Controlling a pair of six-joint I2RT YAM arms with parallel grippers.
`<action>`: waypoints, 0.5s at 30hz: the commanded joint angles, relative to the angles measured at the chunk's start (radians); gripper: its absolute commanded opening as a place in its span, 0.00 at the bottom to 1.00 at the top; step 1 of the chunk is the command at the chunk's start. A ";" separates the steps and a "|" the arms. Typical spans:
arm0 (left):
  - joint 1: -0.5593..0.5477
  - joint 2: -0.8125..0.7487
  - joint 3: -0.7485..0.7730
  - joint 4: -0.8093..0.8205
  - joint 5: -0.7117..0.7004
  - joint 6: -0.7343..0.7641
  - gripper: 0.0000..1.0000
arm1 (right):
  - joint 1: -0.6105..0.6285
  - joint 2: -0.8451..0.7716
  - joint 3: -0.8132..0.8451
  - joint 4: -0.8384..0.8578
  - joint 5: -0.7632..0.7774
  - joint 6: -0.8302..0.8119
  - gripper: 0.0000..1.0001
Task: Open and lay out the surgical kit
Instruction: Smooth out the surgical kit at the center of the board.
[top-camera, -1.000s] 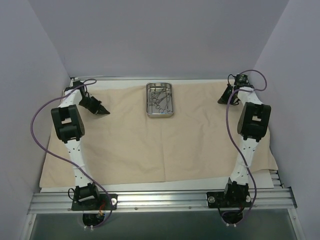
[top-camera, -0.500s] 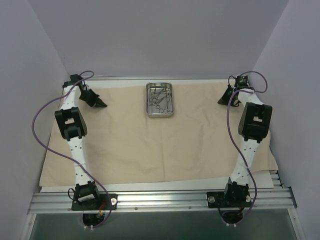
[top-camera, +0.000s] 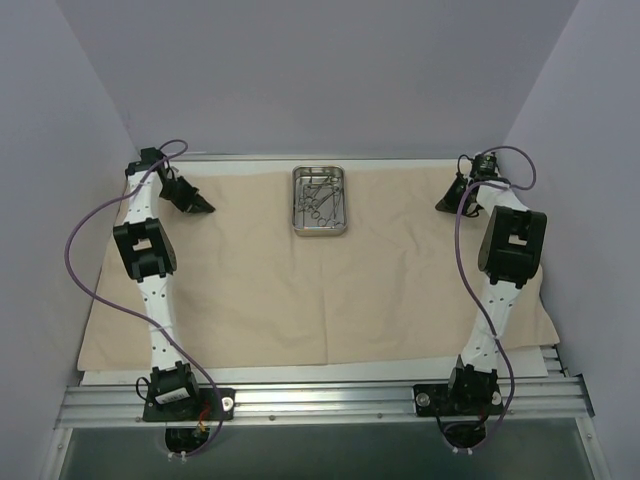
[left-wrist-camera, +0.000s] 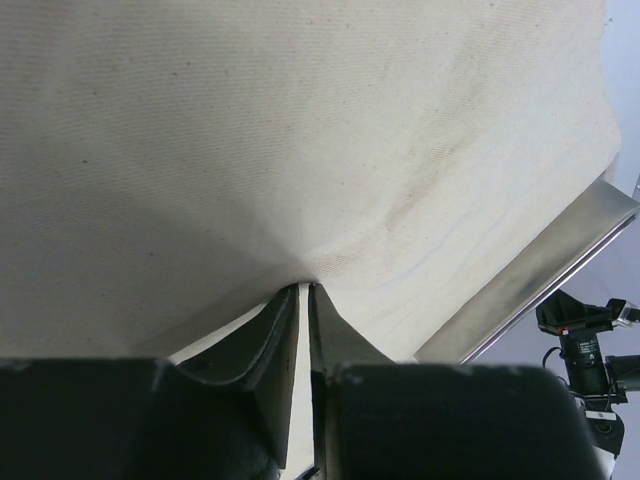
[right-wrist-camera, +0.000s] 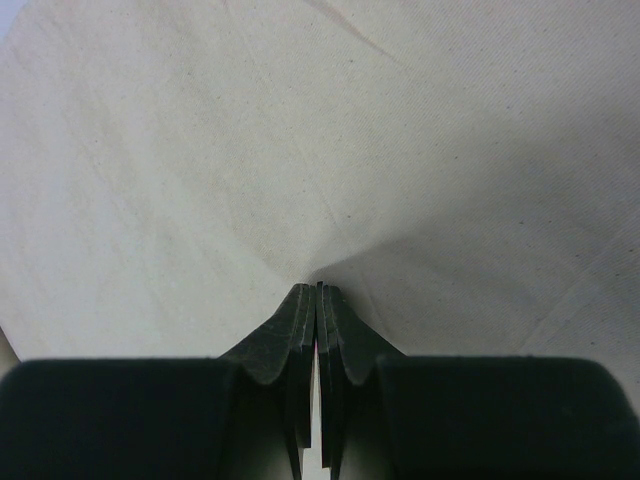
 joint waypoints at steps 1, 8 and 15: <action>0.001 0.006 0.042 0.003 -0.007 0.025 0.19 | 0.002 0.045 -0.092 -0.236 0.074 -0.015 0.00; 0.008 -0.005 0.036 0.011 0.016 0.028 0.20 | 0.002 0.007 -0.230 -0.170 0.053 -0.003 0.00; 0.007 -0.072 0.005 0.012 0.035 0.033 0.20 | -0.010 0.004 -0.178 -0.204 0.083 -0.009 0.00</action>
